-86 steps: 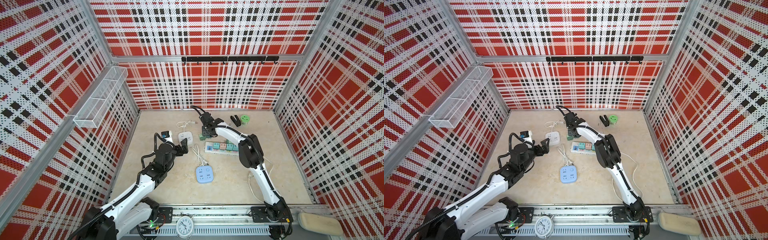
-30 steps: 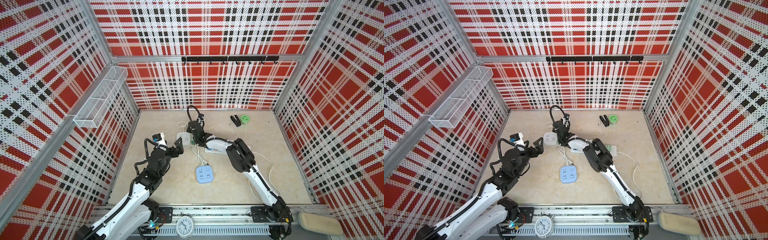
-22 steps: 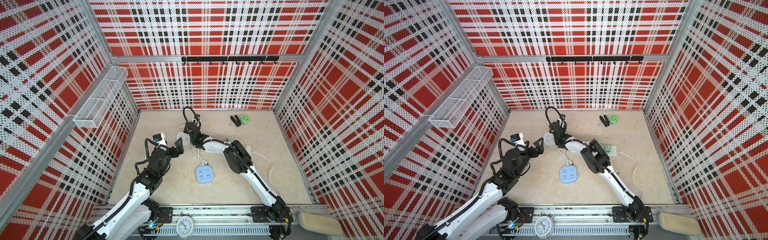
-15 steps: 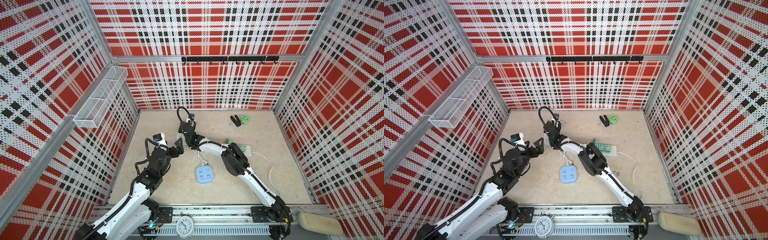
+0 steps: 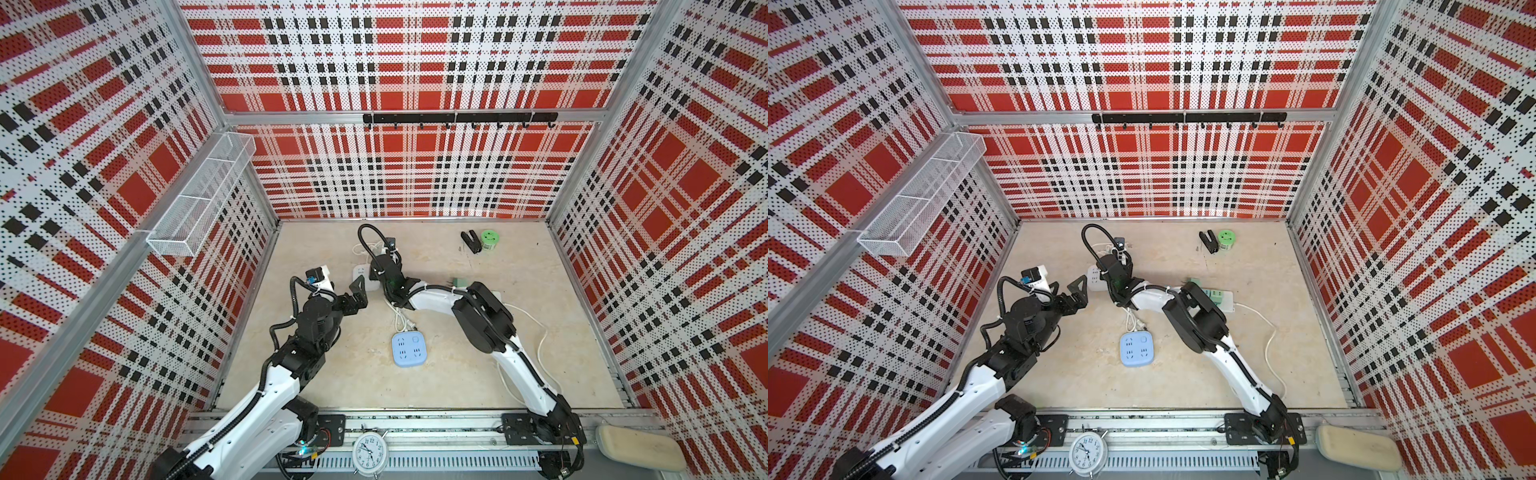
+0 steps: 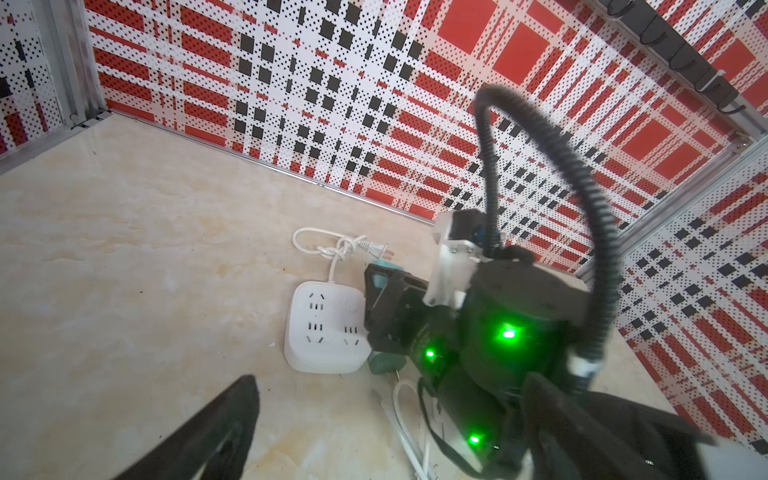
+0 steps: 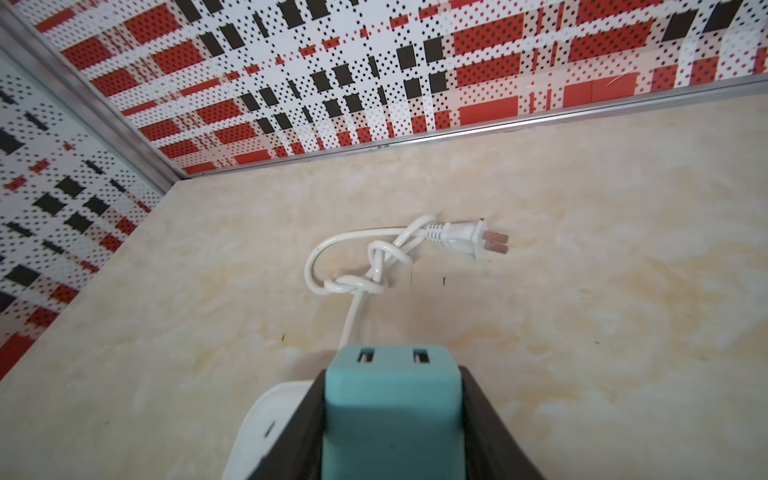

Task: Insert the plug
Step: 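Lift the teal adapter with right gripper and carry it toward left gripper, then close left gripper on the teal adapter held by the right gripper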

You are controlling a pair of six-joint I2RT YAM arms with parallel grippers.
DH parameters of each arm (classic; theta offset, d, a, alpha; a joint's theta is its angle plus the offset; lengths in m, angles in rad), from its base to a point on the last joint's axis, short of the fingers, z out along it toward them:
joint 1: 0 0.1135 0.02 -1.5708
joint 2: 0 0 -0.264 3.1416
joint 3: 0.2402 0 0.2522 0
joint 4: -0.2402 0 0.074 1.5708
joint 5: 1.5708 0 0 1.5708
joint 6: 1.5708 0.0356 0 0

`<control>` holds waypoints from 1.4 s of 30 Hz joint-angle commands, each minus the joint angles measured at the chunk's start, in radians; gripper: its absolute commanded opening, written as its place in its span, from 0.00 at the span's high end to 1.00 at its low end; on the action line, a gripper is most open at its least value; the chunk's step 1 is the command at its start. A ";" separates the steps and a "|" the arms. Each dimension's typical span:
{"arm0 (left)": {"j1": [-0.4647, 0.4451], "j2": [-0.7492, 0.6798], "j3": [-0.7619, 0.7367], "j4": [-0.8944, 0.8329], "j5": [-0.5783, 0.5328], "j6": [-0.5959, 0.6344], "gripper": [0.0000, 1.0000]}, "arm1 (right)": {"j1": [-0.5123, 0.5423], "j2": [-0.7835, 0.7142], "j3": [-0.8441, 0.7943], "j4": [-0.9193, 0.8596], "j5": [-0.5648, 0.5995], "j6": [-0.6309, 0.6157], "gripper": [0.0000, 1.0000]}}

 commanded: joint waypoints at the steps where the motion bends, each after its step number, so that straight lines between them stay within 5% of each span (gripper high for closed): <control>1: 0.004 -0.029 0.004 0.002 0.011 -0.001 0.01 | 0.003 -0.207 -0.139 0.138 -0.043 -0.074 1.00; 13: -0.144 -0.048 0.038 0.083 0.178 0.100 0.00 | 0.006 -0.720 -0.824 0.416 -0.254 -0.426 1.00; 23: -0.201 0.047 0.077 0.199 0.473 0.146 0.03 | 0.008 -1.039 -1.300 0.789 -0.490 -0.677 1.00; 27: -0.227 0.120 0.121 0.202 0.567 0.162 0.09 | 0.008 -1.146 -1.461 0.942 -0.484 -0.773 1.00; 33: -0.257 0.201 0.173 0.203 0.674 0.167 0.16 | 0.008 -1.279 -1.521 0.836 -0.485 -0.896 1.00; 42: -0.342 0.258 0.251 0.126 0.737 0.241 0.17 | 0.008 -1.423 -1.565 0.756 -0.548 -0.910 1.00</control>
